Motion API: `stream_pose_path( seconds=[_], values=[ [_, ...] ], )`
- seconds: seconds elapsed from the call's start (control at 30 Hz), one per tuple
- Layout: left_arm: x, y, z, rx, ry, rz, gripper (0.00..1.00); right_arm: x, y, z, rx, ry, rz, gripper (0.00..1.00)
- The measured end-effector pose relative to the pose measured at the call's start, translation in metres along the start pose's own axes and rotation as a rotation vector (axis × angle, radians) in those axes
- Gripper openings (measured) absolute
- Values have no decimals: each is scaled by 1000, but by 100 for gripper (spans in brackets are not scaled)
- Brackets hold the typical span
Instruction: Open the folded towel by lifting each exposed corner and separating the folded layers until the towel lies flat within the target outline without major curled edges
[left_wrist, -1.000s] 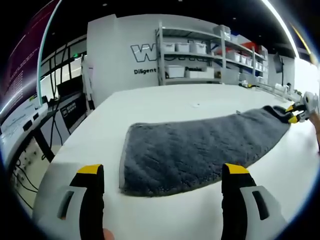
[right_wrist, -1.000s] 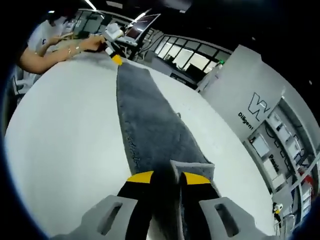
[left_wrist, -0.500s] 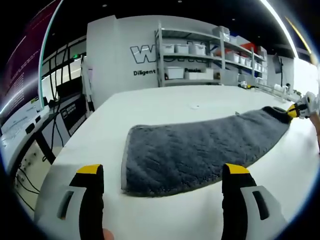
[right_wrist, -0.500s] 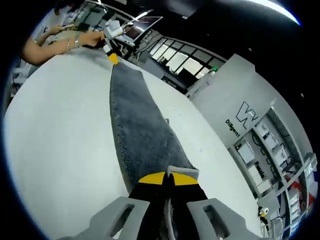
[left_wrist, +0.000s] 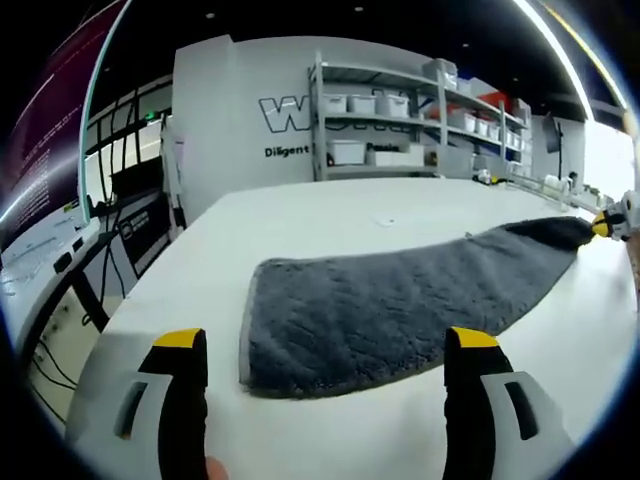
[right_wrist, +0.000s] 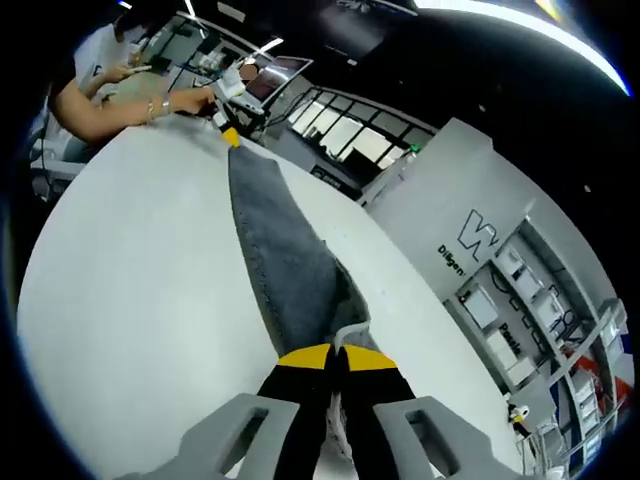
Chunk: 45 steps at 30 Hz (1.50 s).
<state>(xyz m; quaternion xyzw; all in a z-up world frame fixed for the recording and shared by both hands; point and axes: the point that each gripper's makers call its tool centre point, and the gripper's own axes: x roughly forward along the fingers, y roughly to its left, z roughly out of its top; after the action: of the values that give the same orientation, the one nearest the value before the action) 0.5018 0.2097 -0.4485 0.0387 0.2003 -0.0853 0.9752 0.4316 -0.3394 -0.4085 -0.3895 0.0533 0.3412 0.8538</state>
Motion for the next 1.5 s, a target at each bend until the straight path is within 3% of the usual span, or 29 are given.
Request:
stream_pose_path(
  seconds=[0.13,0.23,0.37,0.53,0.73,1.1,1.5],
  values=[
    [0,0,-2,-6,3,-3,97,-8,20,0,8,-3,89,0],
    [0,-1,-2,-6,2,-4,97,-9,23,-1,10,-1,105,0],
    [0,-1,3,-5,-16,-5,97,-22,31,-18,29,26,162,0],
    [0,1,4,-6,-19,-2,97,-30,36,-33,65,67,198,0],
    [0,2,2,-8,-13,5,97,-40,41,-45,178,80,248,0],
    [-4,8,5,-38,-39,30,96,-61,57,-56,255,135,386,0],
    [-6,11,6,-50,-47,46,96,-66,66,-73,281,236,471,0]
  ],
)
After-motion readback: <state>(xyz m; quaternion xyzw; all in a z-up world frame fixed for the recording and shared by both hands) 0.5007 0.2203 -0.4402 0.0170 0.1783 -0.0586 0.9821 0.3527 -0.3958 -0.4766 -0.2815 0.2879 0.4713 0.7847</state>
